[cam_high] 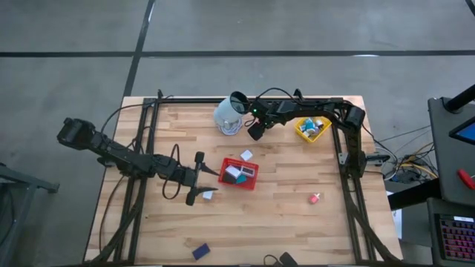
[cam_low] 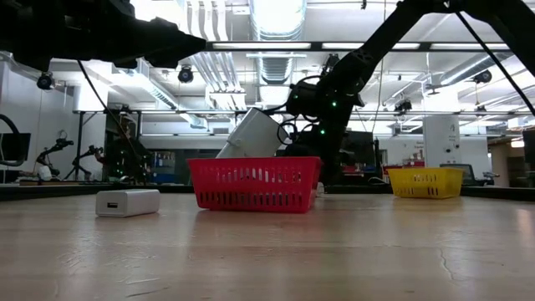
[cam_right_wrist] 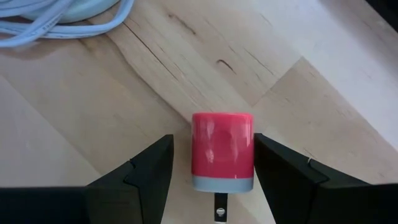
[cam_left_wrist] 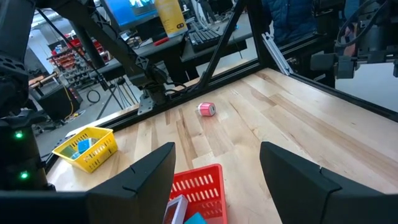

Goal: Pick & Place Office items
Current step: Put the top pink charger adapter into the yellow basket

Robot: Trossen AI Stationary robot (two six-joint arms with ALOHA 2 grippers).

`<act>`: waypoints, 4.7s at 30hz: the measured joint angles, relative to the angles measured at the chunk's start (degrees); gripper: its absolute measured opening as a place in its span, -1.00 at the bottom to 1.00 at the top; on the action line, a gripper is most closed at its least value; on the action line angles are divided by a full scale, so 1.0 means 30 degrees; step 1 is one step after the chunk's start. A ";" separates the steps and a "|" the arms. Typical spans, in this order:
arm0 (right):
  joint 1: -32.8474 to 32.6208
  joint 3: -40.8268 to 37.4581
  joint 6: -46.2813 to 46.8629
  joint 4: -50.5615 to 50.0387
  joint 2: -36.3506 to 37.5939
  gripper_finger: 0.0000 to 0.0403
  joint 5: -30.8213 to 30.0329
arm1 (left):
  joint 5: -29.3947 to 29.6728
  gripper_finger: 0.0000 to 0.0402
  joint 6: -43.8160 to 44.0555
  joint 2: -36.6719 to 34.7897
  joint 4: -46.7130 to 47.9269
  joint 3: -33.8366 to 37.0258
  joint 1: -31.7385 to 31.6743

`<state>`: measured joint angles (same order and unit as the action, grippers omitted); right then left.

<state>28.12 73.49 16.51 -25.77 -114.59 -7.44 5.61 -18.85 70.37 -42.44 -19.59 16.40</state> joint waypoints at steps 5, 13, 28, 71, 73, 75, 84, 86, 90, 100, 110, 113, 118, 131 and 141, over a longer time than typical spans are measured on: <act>0.0000 0.0000 -0.0007 0.0004 0.0000 0.05 0.0000 | 0.0000 0.19 0.0000 0.0000 0.0000 0.0000 0.0000; 0.0000 0.0000 -0.0085 0.0004 0.0007 0.05 0.0000 | 0.0000 0.19 0.0000 0.0000 0.0000 0.0000 0.0000; 0.0000 -0.0007 -0.0153 -0.0032 0.0029 0.05 -0.0011 | 0.0000 0.19 0.0000 0.0000 0.0000 0.0000 0.0000; -0.0452 -0.0386 -0.1703 0.0726 0.0022 -0.37 -0.1566 | 0.0000 0.19 0.0000 -0.0006 0.0009 0.0044 -0.0007; -0.0455 -0.0390 -0.1643 0.0842 0.0000 -0.37 -0.1731 | 0.0000 0.19 0.0000 -0.0007 0.0015 0.0044 -0.0007; -0.0514 -0.0405 -0.1647 0.0891 -0.0007 -0.37 -0.2210 | 0.0000 0.19 0.0000 -0.0007 0.0021 0.0044 -0.0007; -0.0678 -0.1065 -0.1654 0.1736 0.0862 -0.37 -0.3031 | 0.0000 0.19 0.0087 -0.0007 0.0168 0.0044 -0.0007; -0.0687 -0.1231 -0.1654 0.1748 0.1259 -0.37 -0.3079 | 0.0000 0.19 0.0133 -0.0007 0.0168 0.0044 -0.0007; -0.0754 -0.1558 -0.1657 0.1832 0.2091 -0.37 -0.3276 | 0.0000 0.19 0.0138 -0.0007 0.0168 0.0044 -0.0007; -0.0794 -0.2391 -0.1566 0.2034 0.2804 -0.37 -0.3445 | 0.0000 0.19 0.0211 -0.0007 0.0162 0.0044 -0.0007; -0.0794 -0.2506 -0.1574 0.2299 0.2805 -0.37 -0.3528 | 0.0000 0.19 0.0211 -0.0007 0.0165 0.0044 -0.0007; -0.0787 -0.2506 -0.1574 0.2407 0.2805 -0.37 -0.3654 | 0.0000 0.19 0.0211 -0.0007 0.0168 0.0044 -0.0007; -0.0801 -0.2506 -0.1574 0.2730 0.2805 -0.37 -0.4093 | 0.0000 0.19 0.0211 -0.0007 0.0160 0.0044 -0.0007; -0.0794 -0.2506 -0.1639 0.2671 0.3396 -0.37 -0.4528 | 0.0000 0.19 0.0211 -0.0007 0.0161 0.0044 -0.0007; -0.0794 -0.2510 -0.1858 0.2084 0.4946 -0.37 -0.5031 | 0.0000 0.19 0.0211 -0.0007 0.0168 0.0044 -0.0001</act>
<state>25.74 65.96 10.94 -19.52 -99.75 -22.53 5.61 -18.22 70.35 -41.93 -19.46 16.40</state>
